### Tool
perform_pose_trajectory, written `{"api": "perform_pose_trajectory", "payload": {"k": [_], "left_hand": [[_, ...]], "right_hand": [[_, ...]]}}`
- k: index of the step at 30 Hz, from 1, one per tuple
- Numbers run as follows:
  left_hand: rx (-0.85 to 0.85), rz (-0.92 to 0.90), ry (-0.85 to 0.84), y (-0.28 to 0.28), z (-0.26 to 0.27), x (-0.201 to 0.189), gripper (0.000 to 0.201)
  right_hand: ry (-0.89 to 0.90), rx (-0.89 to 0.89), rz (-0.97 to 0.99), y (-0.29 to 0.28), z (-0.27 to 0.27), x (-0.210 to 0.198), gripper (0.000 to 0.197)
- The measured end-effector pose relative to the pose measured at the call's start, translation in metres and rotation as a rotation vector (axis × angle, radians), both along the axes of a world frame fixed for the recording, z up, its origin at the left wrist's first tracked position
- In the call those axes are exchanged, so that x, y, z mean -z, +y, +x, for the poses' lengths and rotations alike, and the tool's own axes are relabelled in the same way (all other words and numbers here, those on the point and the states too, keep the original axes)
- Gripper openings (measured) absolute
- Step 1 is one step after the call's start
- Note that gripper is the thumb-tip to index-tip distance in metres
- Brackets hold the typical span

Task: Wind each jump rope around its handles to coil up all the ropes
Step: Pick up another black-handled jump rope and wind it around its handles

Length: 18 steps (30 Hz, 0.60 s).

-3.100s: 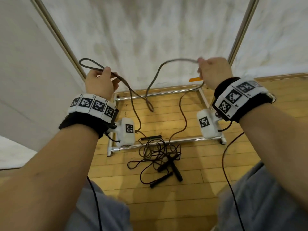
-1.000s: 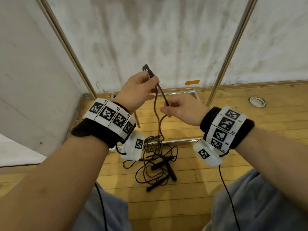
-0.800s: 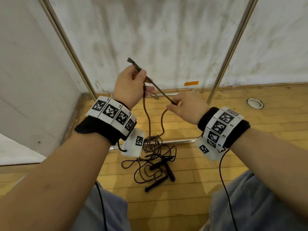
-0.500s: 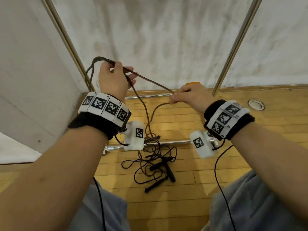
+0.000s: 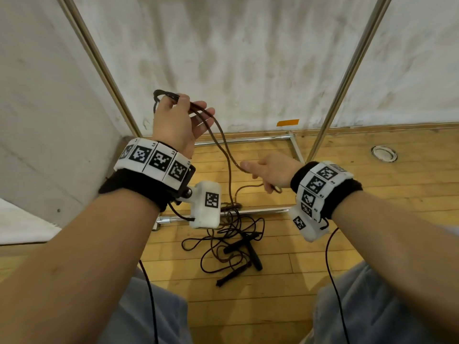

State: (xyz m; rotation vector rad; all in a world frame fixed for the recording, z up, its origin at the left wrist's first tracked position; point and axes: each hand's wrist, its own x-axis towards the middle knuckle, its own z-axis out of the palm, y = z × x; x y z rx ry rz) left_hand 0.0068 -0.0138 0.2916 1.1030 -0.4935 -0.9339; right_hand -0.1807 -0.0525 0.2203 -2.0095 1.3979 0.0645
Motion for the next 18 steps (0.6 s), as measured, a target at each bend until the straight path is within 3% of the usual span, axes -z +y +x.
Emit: {"api": "perform_pose_trajectory", "payload": {"k": [4,8,10,12,16,18], "left_hand": [[0.032,-0.035,0.203,-0.001,0.000,-0.009,0.011],[0.095,-0.051,0.384,0.001,-0.003,-0.016,0.013],[0.117,-0.072,0.468,0.002,-0.004,-0.019,0.012],[0.116,-0.095,0.537,0.001,-0.002,-0.023,0.010],[0.078,-0.109,0.530,-0.001,0.009,-0.026,0.011],[0.064,-0.108,0.487,-0.001,0.015,-0.027,0.012]], "right_hand": [[-0.028,-0.051,-0.009,0.010,0.008,0.003,0.081],[-0.281,-0.086,-0.012,0.013,0.013,0.000,0.092],[-0.371,-0.086,0.064,0.015,0.016,0.002,0.070],[-0.423,-0.123,0.155,0.020,0.020,0.002,0.030],[-0.437,-0.168,0.278,0.030,0.027,0.000,0.024],[-0.356,-0.213,0.269,0.030,0.027,0.004,0.025]]}}
